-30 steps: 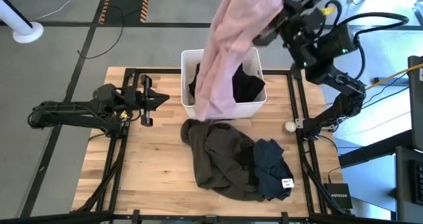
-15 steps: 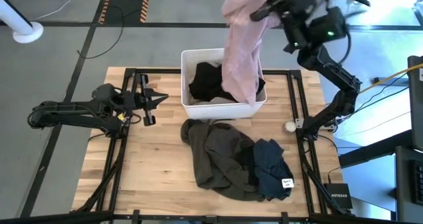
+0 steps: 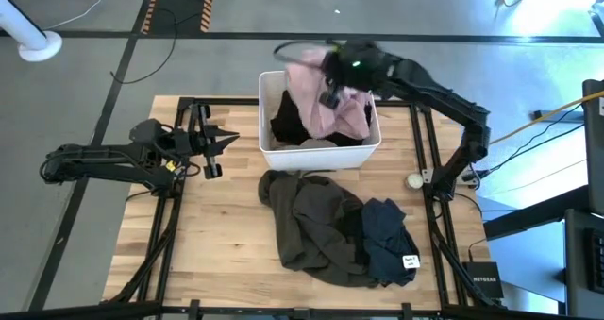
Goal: Sort clothes
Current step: Put the pink shirt into the white laundry bin, then put the gray garment into the white laundry bin
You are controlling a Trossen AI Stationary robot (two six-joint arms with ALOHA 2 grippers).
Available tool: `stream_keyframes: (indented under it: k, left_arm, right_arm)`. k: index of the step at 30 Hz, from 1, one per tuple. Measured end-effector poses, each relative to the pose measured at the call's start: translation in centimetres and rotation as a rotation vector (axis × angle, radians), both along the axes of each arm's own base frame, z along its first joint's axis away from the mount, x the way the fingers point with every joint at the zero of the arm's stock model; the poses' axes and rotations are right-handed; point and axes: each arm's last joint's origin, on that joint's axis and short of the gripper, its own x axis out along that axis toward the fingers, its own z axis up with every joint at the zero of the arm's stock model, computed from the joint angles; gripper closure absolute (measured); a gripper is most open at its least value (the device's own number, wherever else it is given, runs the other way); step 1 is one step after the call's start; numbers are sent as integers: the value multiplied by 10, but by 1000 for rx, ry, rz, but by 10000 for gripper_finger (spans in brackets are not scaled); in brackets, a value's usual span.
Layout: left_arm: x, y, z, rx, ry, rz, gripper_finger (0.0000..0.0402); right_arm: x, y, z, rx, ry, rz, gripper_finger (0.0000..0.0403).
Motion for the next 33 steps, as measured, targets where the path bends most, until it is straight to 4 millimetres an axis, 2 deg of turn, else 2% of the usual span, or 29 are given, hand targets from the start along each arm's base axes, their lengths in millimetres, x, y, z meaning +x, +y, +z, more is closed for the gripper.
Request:
stream_keyframes:
  k: [5,9,14,17,20,24,28,33]
  left_arm:
    - [0,0,0,-7,4,-2,386]
    - [0,0,-1,-36,3,-14,386]
    - [0,0,-1,-65,3,-24,386]
    - [0,0,-2,-80,9,-29,386]
    - [1,0,-2,-76,15,-28,386]
    - [1,0,-2,-72,15,-26,386]
    - [1,0,-2,-71,10,-26,386]
    - [1,0,-1,-63,10,-22,386]
  right_arm:
    - [16,-6,-44,134,226,-51,375]
    - [34,-13,-76,223,309,-100,363]
    - [55,-20,-110,313,337,-173,313]
    - [55,-20,-118,320,402,-168,272]
    - [46,-16,-107,345,415,-195,229]
    - [29,2,-71,391,384,-217,185]
    - [16,35,-33,400,281,-172,166]
    - [-3,89,-6,429,205,-84,162]
